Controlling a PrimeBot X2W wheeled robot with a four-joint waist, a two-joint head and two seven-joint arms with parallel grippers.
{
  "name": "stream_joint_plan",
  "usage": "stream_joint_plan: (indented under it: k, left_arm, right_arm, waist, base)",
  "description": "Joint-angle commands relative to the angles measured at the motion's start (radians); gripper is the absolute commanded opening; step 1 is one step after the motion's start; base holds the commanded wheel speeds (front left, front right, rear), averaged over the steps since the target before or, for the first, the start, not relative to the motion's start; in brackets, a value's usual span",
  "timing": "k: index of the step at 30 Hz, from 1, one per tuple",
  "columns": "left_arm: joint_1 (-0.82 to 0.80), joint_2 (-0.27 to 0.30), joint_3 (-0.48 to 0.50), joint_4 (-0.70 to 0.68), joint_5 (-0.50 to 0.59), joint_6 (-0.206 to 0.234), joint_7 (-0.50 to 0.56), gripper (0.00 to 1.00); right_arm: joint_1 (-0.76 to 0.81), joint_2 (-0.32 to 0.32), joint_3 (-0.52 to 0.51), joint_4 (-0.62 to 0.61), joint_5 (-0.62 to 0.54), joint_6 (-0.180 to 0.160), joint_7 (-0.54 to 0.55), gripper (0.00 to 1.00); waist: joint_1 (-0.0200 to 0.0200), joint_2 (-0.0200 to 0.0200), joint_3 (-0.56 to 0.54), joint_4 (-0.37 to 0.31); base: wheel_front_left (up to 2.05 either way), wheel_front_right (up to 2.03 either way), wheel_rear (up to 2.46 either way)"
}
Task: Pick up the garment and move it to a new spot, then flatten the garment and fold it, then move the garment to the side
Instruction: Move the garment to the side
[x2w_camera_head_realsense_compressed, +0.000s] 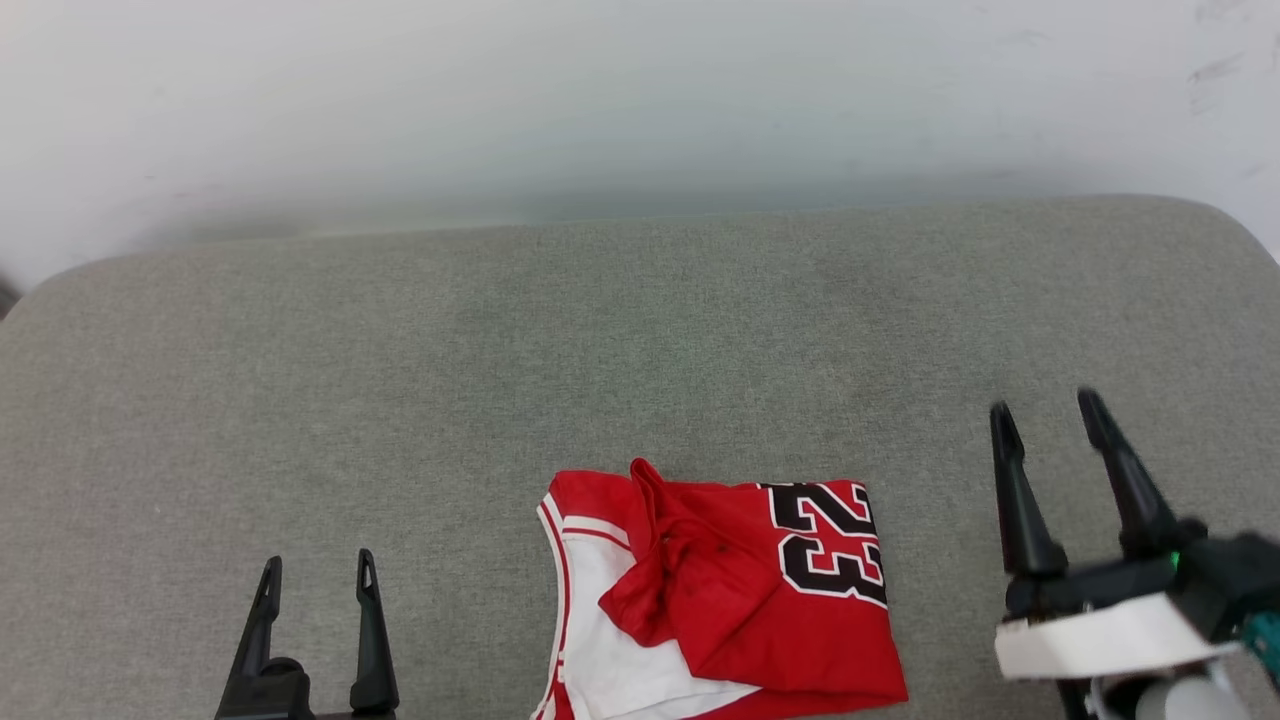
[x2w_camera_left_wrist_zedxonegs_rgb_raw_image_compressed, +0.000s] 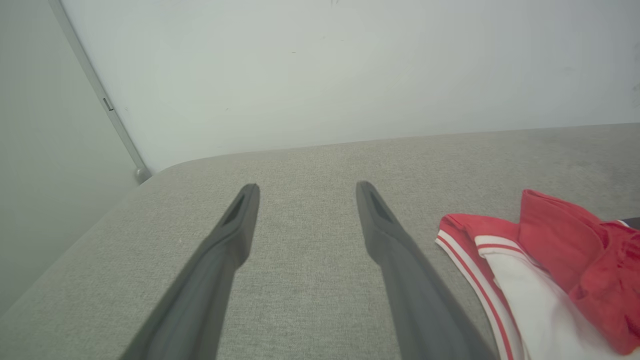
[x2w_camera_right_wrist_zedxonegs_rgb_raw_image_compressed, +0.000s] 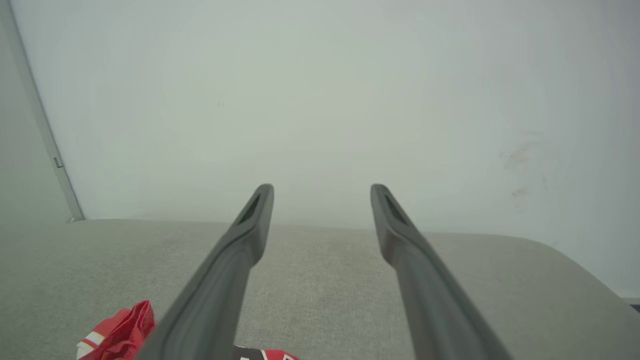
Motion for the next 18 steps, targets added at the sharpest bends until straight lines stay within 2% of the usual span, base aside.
stream_joint_plan:
  k: [1, 2, 4, 7, 10, 13, 18]
  left_arm:
    - [-0.011, 0.000, 0.002, 0.002, -0.001, -0.003, -0.002, 1.00]
    - [-0.011, 0.000, 0.002, 0.002, -0.001, -0.003, -0.002, 1.00]
    - [-0.017, -0.002, 0.004, 0.004, 0.000, -0.008, -0.002, 1.00]
    - [-0.023, -0.004, 0.007, 0.006, 0.003, -0.010, -0.002, 1.00]
    - [-0.027, -0.007, 0.008, 0.008, 0.004, -0.014, -0.002, 1.00]
    - [-0.035, -0.010, 0.010, 0.007, 0.005, -0.015, -0.002, 1.00]
    - [-0.047, -0.017, 0.007, 0.005, 0.006, -0.019, -0.002, 1.00]
  right_arm:
    - [-0.053, -0.035, 0.013, -0.003, -0.015, -0.001, -0.002, 1.00]
    - [-0.053, -0.035, 0.013, -0.003, -0.015, -0.001, -0.002, 1.00]
    - [-0.121, -0.086, 0.048, 0.016, -0.018, 0.000, 0.009, 1.00]
    - [-0.229, -0.181, 0.122, 0.043, 0.018, 0.000, 0.115, 1.00]
    - [-0.310, -0.287, 0.229, 0.071, 0.130, 0.000, 0.337, 1.00]
    - [-0.378, -0.391, 0.330, 0.068, 0.311, -0.001, 0.591, 1.00]
    - [-0.410, -0.499, 0.388, 0.081, 0.642, -0.001, 0.923, 1.00]
  waist:
    - [0.0000, 0.0000, 0.004, -0.001]
    - [0.0000, 0.0000, 0.004, -0.001]
    - [0.0000, 0.0000, 0.008, -0.001]
    - [0.0000, 0.0000, 0.015, 0.002]
    - [0.0000, 0.0000, 0.022, 0.005]
    - [0.0000, 0.0000, 0.029, 0.005]
    - [0.0000, 0.0000, 0.051, 0.009]
  base:
    - [0.00, 0.00, 0.00]
    - [0.00, 0.00, 0.00]
    - [0.00, 0.00, 0.00]
    - [0.00, 0.00, 0.00]
    - [0.00, 0.00, 0.00]
    - [0.00, 0.00, 0.00]
    - [0.00, 0.00, 0.00]
